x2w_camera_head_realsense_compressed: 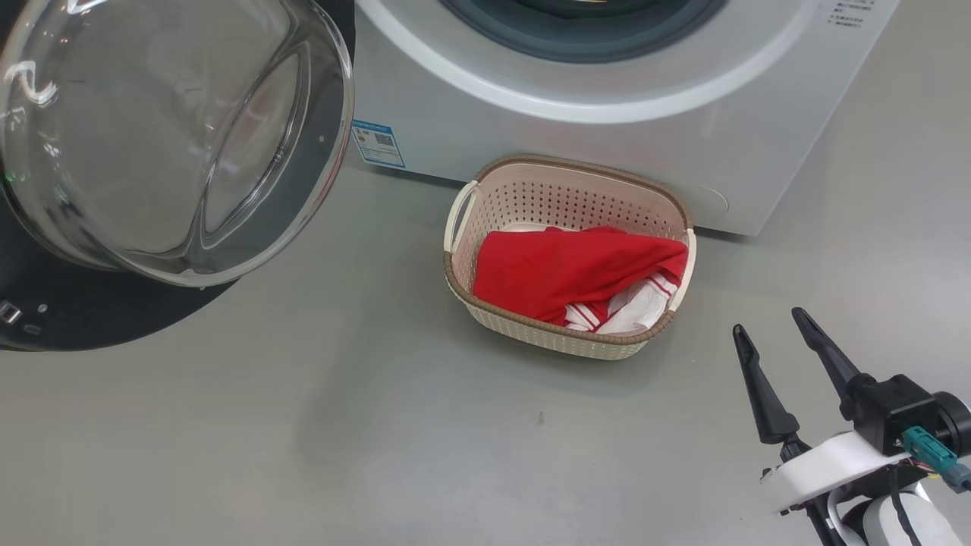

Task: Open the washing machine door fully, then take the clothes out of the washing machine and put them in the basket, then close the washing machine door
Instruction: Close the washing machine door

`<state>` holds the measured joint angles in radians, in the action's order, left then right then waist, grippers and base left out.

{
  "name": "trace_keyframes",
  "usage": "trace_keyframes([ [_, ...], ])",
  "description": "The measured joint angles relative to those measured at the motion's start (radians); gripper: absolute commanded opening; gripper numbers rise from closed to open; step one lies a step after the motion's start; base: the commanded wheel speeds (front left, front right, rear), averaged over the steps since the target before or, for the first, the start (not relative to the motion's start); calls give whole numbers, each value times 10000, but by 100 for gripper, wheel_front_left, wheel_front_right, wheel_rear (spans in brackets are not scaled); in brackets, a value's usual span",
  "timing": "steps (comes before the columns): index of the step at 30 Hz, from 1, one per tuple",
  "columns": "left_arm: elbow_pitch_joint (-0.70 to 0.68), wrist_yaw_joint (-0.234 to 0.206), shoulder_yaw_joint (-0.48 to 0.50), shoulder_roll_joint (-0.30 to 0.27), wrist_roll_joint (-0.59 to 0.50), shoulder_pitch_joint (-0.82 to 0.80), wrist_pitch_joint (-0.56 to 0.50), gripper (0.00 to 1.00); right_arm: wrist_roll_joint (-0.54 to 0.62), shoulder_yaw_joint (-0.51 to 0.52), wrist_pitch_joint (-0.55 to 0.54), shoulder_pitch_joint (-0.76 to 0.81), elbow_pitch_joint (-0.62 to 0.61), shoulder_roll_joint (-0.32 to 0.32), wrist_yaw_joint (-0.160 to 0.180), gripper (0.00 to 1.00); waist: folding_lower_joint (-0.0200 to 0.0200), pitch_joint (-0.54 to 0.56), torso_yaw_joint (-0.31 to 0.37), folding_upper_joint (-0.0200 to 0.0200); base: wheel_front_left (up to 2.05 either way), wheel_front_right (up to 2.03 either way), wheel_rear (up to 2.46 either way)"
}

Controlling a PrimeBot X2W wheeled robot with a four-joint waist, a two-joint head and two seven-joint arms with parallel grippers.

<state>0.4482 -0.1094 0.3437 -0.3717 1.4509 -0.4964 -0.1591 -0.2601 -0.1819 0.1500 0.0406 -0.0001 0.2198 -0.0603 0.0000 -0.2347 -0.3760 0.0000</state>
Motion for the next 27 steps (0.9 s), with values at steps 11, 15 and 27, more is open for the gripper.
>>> trace_keyframes([
  [11, 671, -13, 88, -90, 46, -495, -253, 0, -2, 54, -102, -123, -151, 107, -2, 100, 0, -215, 84, 0, 0, 0, 0],
  [15, 855, -15, 52, -121, 88, -623, -385, 0, -2, 92, -125, -123, -165, 151, -2, 100, 0, -262, 95, -1, 0, 0, 0],
  [27, 1005, 150, 77, -280, 621, -719, -1329, 0, -4, 140, -142, -123, -240, 226, 0, 100, 0, -362, 22, 0, 0, 0, 0],
])
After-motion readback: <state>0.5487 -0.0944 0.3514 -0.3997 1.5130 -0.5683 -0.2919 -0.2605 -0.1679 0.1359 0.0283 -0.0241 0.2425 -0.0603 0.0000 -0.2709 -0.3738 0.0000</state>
